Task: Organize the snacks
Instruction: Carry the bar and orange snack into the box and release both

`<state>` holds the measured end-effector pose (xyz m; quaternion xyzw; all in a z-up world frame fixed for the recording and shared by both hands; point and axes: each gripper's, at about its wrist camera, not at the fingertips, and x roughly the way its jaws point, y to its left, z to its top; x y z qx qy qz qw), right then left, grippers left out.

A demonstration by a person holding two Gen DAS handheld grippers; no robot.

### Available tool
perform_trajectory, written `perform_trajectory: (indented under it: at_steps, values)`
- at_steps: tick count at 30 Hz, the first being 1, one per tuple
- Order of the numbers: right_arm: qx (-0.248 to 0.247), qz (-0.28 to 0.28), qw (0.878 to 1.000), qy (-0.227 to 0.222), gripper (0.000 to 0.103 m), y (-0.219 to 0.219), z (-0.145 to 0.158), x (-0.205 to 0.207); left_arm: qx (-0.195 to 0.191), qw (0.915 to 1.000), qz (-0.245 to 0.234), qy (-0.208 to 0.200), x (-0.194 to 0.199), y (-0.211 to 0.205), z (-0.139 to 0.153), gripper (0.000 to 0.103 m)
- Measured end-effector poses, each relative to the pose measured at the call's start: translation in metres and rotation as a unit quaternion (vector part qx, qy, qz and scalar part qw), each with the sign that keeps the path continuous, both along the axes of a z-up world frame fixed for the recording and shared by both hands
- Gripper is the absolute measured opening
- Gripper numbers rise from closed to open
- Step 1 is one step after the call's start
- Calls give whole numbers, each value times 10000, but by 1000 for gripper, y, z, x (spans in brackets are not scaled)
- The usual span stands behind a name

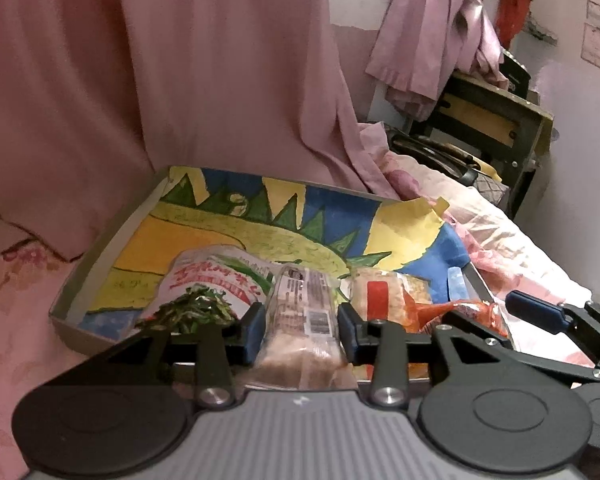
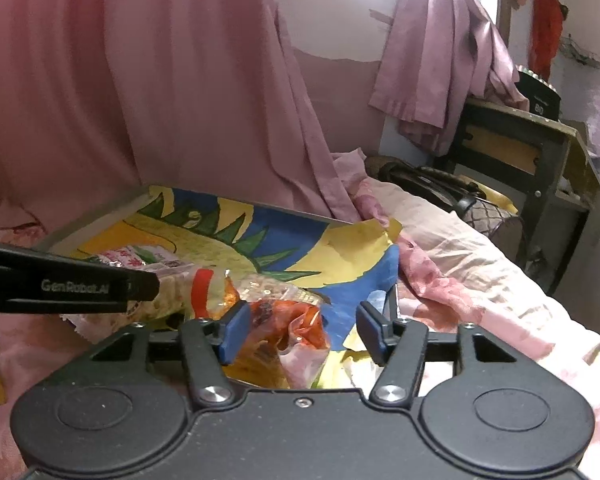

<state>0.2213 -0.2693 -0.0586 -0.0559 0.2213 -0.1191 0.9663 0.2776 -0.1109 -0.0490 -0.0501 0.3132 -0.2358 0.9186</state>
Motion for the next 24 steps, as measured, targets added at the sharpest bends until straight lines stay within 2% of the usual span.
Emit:
perform_trajectory:
  at_steps: [5,8,10,14,16,19,24]
  values:
    - [98,-94,9999,-95,78,-4,6,-6,-203,9997,124,38,-3,8,9,59]
    - [175,-166,9994,-244,86,-7,16,-17,-324,9992,233,-56,-10,13,20,71]
    - [211,-226,9989,-364,89,-9,24,-26,-411,9985,331,-149,-16,17,30,80]
    - [338,-323,9970,-611,95,-13,41,-47,-514,9967,513,-355,-33,25,49,88]
    - [393,-340,9955,-790,98,-14,51,-61,-549,9951,638,-517,-45,30,58,97]
    - [461,-326,9929,-1047,102,-15,63,-80,-502,9921,836,-795,-65,36,69,102]
    - [601,-260,9900,-1247,102,-12,76,-113,-394,9883,1068,-1016,-96,47,84,103]
